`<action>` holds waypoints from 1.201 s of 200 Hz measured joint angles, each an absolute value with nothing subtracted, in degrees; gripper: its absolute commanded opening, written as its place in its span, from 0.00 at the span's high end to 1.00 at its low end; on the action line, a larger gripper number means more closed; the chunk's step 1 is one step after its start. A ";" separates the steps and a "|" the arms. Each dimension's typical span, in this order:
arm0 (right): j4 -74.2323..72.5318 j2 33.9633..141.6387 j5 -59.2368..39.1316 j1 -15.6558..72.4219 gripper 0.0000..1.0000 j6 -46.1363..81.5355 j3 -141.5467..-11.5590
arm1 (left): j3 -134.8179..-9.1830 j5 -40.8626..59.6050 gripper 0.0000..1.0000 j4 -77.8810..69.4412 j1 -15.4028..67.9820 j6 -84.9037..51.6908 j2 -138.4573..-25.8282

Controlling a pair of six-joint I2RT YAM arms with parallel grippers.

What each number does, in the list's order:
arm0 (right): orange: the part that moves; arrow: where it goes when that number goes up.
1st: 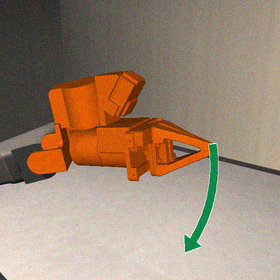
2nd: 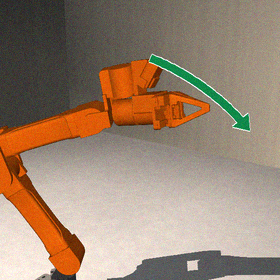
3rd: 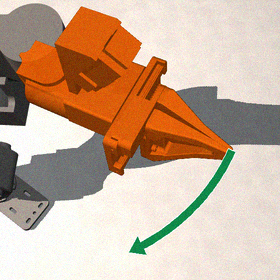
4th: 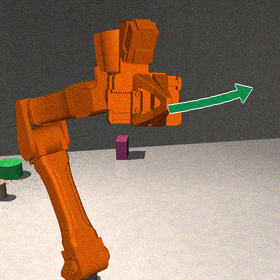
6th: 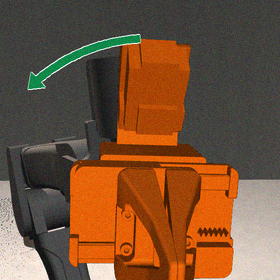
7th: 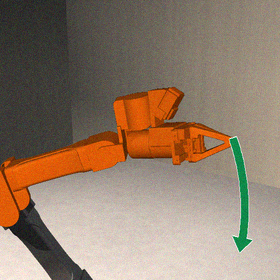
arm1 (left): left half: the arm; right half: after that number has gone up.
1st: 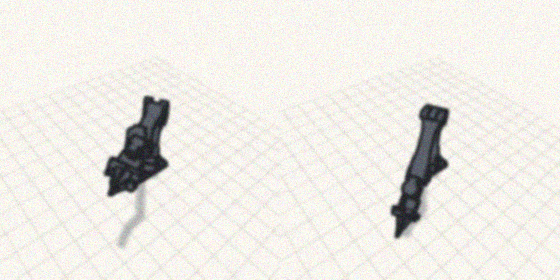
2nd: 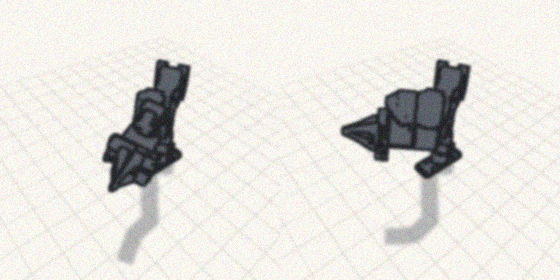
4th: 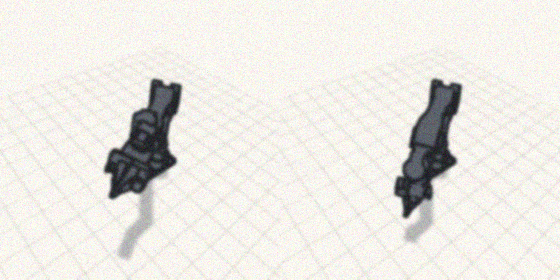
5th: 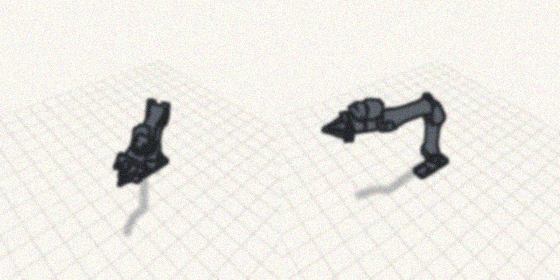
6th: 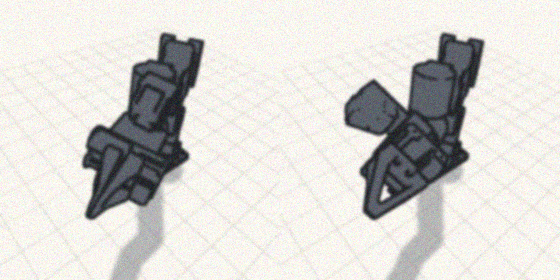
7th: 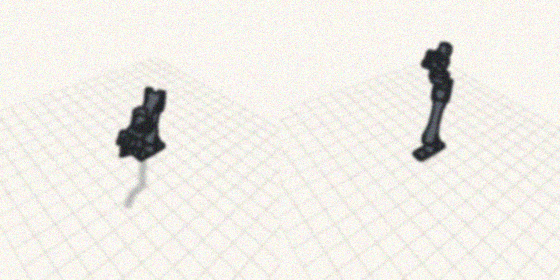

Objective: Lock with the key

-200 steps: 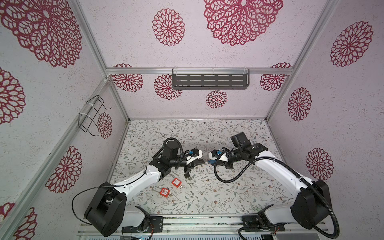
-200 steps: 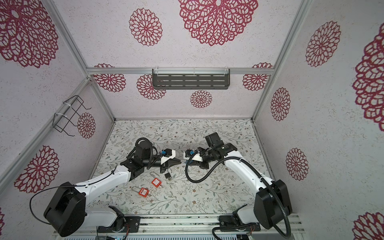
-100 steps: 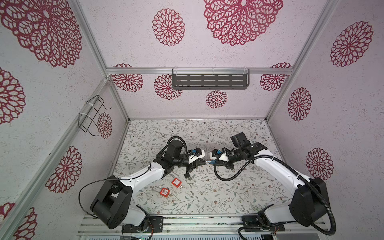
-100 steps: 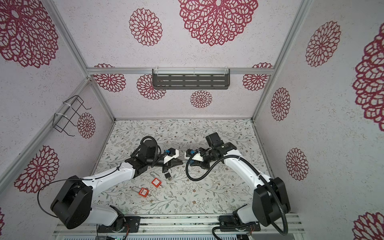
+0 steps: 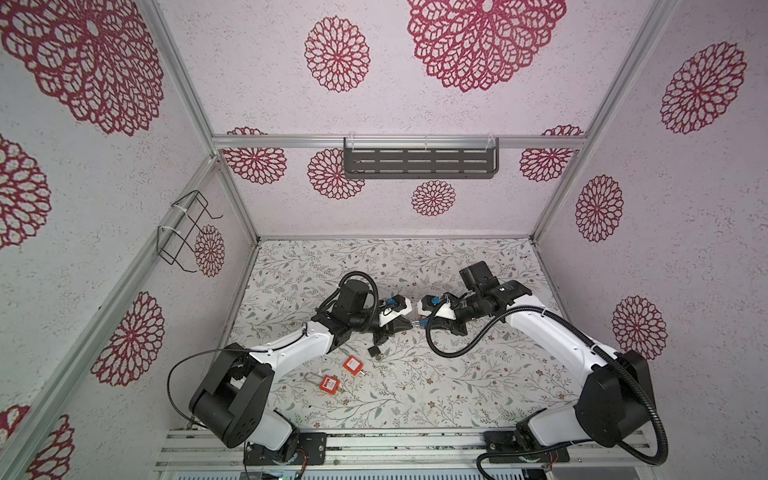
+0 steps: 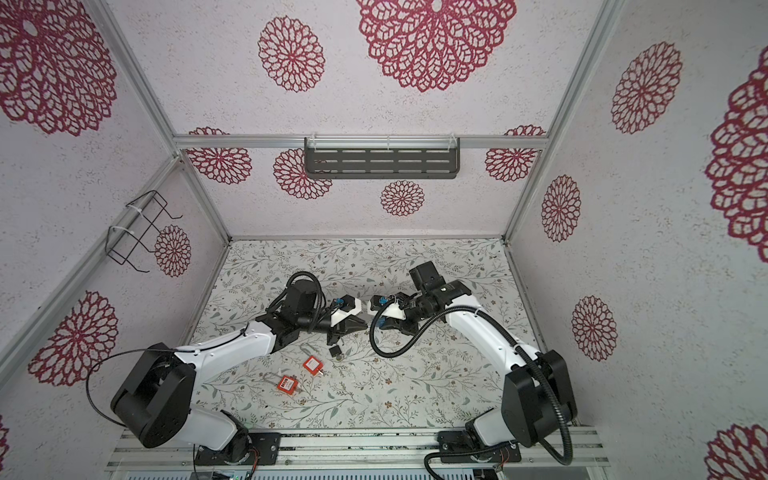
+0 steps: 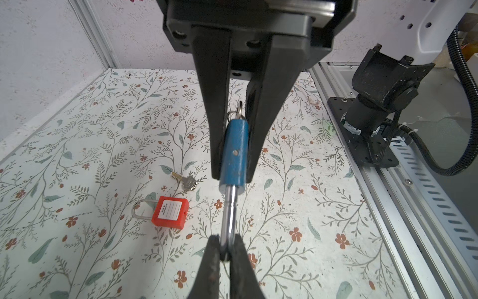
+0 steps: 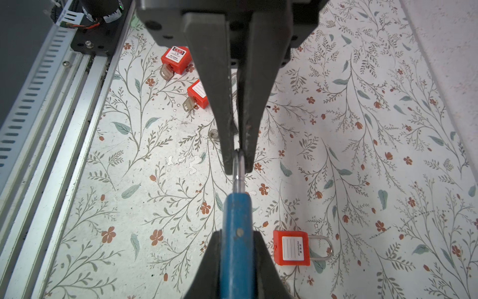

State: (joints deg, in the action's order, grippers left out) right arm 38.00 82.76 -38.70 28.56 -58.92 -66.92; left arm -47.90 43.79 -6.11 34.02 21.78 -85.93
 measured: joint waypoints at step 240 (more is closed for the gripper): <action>28.49 80.86 -49.30 28.95 1.00 -57.08 -62.57 | -41.17 39.20 0.62 -2.90 34.94 27.03 -70.41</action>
State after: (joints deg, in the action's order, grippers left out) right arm 28.49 80.86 -49.30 28.95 -57.08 -62.57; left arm -41.17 39.20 -2.90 34.94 27.03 -70.41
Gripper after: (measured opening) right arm 0.173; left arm 0.380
